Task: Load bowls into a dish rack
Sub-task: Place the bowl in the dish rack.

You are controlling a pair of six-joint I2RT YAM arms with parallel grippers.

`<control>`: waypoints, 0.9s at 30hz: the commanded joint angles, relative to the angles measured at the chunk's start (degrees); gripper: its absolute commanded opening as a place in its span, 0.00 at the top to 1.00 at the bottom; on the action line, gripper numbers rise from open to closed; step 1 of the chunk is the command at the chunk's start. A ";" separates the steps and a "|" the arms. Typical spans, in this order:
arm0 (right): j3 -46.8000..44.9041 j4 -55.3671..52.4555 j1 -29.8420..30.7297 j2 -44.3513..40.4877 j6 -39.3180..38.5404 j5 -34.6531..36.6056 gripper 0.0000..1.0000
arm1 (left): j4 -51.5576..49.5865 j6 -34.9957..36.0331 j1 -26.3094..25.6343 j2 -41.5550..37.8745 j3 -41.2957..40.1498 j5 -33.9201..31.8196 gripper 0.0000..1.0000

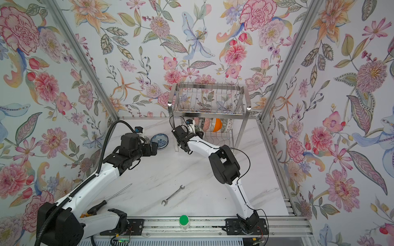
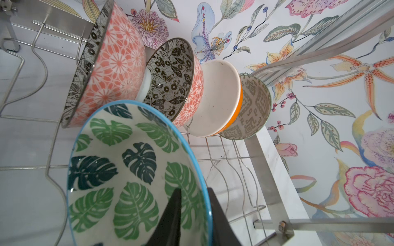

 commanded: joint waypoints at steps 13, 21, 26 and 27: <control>-1.73 5.64 1.64 -0.06 -1.16 -0.17 0.92 | 1.09 -0.27 0.75 -1.21 -1.58 0.80 0.01; -2.13 7.68 2.22 -0.10 -2.49 -1.63 0.88 | 1.18 -0.32 0.67 -1.40 -1.84 0.79 0.01; -2.26 8.56 2.45 -0.03 -3.18 -3.03 0.82 | 1.18 -0.30 0.66 -1.40 -1.89 0.93 0.01; -2.34 8.54 2.54 0.10 -3.25 -3.22 0.81 | 1.18 -0.41 0.68 -1.40 -1.88 0.89 0.01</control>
